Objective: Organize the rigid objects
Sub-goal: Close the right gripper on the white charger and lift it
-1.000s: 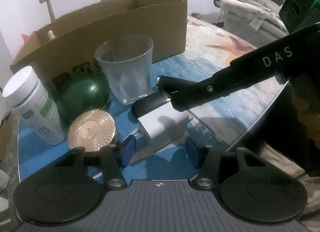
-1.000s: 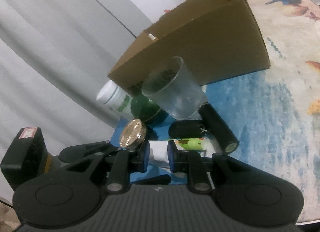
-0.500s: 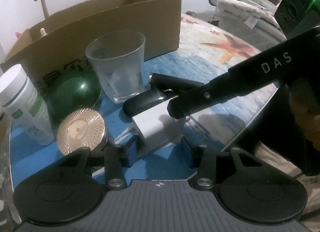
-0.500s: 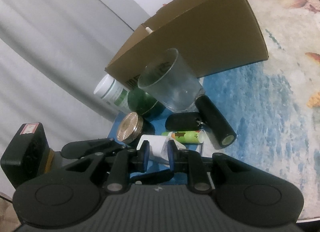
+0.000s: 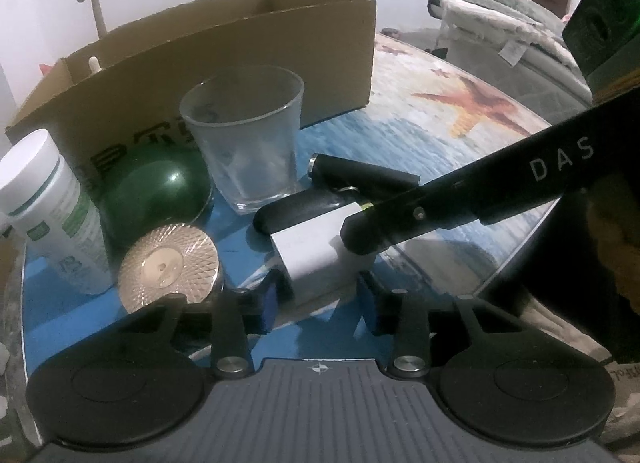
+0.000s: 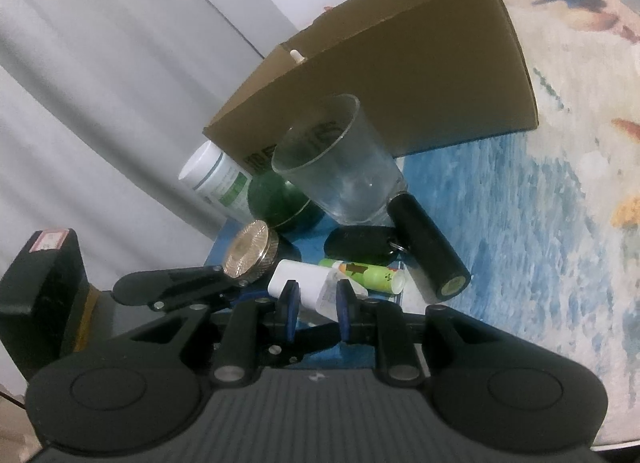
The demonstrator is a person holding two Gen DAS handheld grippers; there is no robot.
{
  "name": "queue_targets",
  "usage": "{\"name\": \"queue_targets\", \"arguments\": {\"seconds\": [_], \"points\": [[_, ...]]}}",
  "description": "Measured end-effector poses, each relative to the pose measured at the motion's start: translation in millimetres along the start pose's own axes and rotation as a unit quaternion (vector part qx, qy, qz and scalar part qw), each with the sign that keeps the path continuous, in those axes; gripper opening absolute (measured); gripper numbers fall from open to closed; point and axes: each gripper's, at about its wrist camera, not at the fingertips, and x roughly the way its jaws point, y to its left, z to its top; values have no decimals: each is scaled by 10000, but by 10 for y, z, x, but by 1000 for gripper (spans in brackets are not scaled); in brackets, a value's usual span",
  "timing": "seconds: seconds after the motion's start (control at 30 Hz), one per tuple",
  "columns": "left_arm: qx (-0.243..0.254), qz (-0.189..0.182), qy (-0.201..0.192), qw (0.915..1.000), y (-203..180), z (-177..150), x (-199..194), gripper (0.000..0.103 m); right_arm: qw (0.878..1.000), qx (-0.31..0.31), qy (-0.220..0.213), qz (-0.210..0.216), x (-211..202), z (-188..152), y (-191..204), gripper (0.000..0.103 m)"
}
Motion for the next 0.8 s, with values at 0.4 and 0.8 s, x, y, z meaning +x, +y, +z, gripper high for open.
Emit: {"name": "queue_targets", "arguments": {"seconds": [0.4, 0.8], "points": [[-44, 48, -183, 9998, 2, -48, -129, 33, 9997, -226, -67, -105, -88, -6, 140, 22], [-11, 12, -131, 9999, -30, -39, -61, 33, 9996, -76, -88, -246, -60, -25, 48, 23]]}}
